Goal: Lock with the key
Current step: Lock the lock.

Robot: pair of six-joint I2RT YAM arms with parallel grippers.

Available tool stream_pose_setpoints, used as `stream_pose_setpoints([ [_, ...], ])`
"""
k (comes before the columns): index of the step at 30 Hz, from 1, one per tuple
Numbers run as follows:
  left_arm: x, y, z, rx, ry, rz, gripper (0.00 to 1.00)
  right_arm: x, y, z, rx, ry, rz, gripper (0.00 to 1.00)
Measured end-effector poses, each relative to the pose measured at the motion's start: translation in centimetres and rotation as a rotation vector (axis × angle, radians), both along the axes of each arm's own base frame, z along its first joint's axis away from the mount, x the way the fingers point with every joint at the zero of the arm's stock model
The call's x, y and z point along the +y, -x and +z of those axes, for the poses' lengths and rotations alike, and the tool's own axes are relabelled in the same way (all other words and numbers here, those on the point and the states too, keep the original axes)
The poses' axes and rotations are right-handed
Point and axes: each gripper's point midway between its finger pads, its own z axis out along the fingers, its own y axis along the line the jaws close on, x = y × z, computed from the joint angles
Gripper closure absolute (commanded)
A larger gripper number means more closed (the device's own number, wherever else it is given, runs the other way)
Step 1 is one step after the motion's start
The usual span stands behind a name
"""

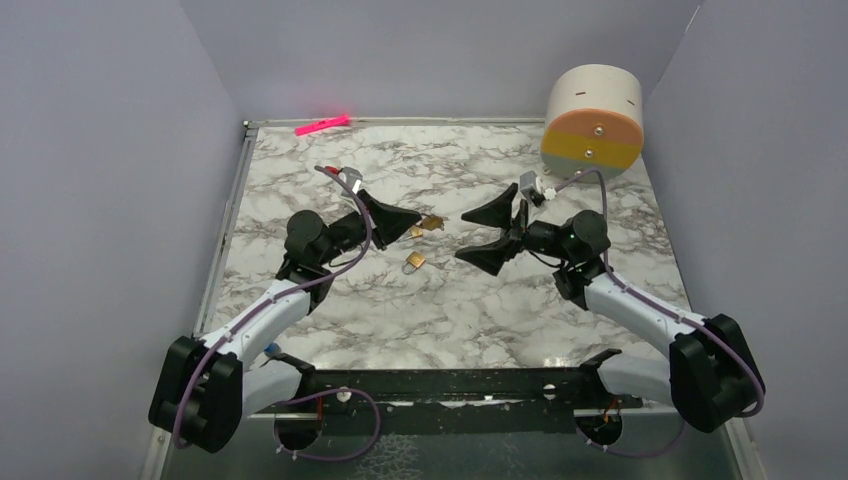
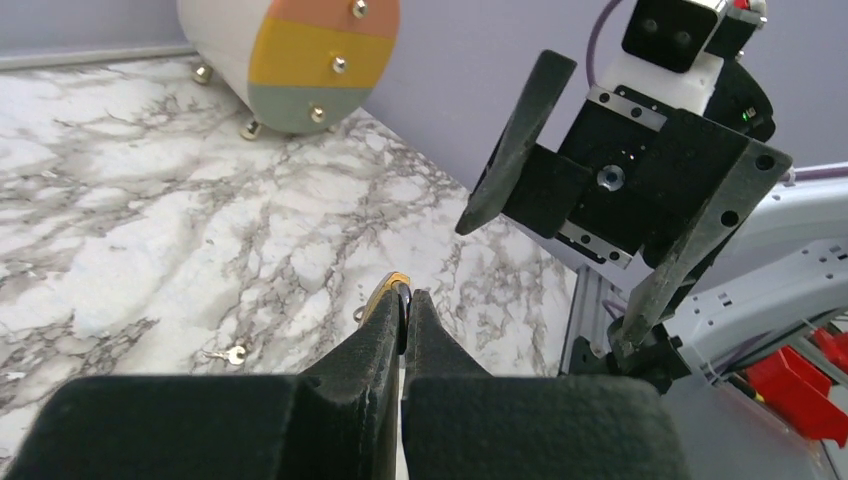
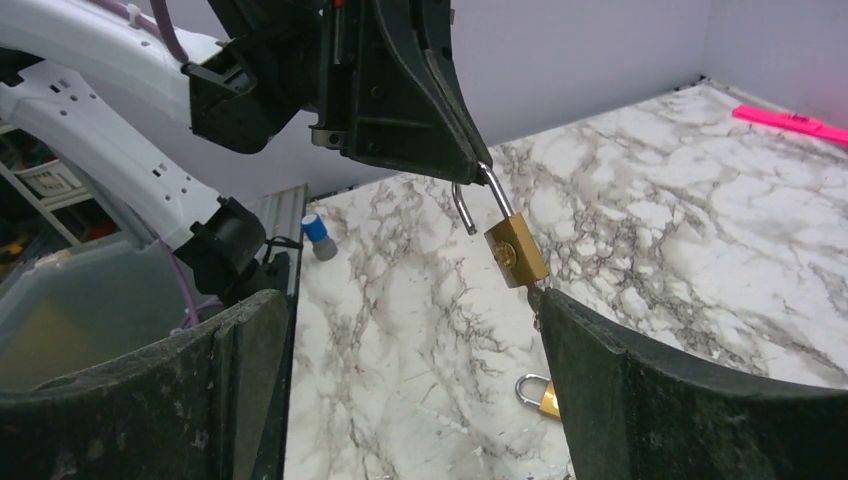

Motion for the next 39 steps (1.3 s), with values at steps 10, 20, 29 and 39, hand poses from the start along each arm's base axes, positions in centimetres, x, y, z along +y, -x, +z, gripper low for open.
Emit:
stream_pose_setpoints([
  [10,1.3,-0.6,2.3,-0.024,0.079,0.034,1.0,0.7,-1.5,-0.9,0.019,-0.026,-0.01,0.0],
  [20,1.1,0.0,4.0,-0.047,0.113,-0.007,1.0,1.6,-3.4,0.4,-0.065,-0.144,-0.005,0.01],
  [29,0.6,0.8,4.7,-0.061,0.142,-0.07,1.0,2.8,-5.3,-3.3,0.091,-0.142,0.016,0.06],
  [39,0.0,1.6,4.8,-0.07,0.168,-0.152,1.0,3.2,-4.1,-1.5,0.05,-0.155,0.067,0.1],
])
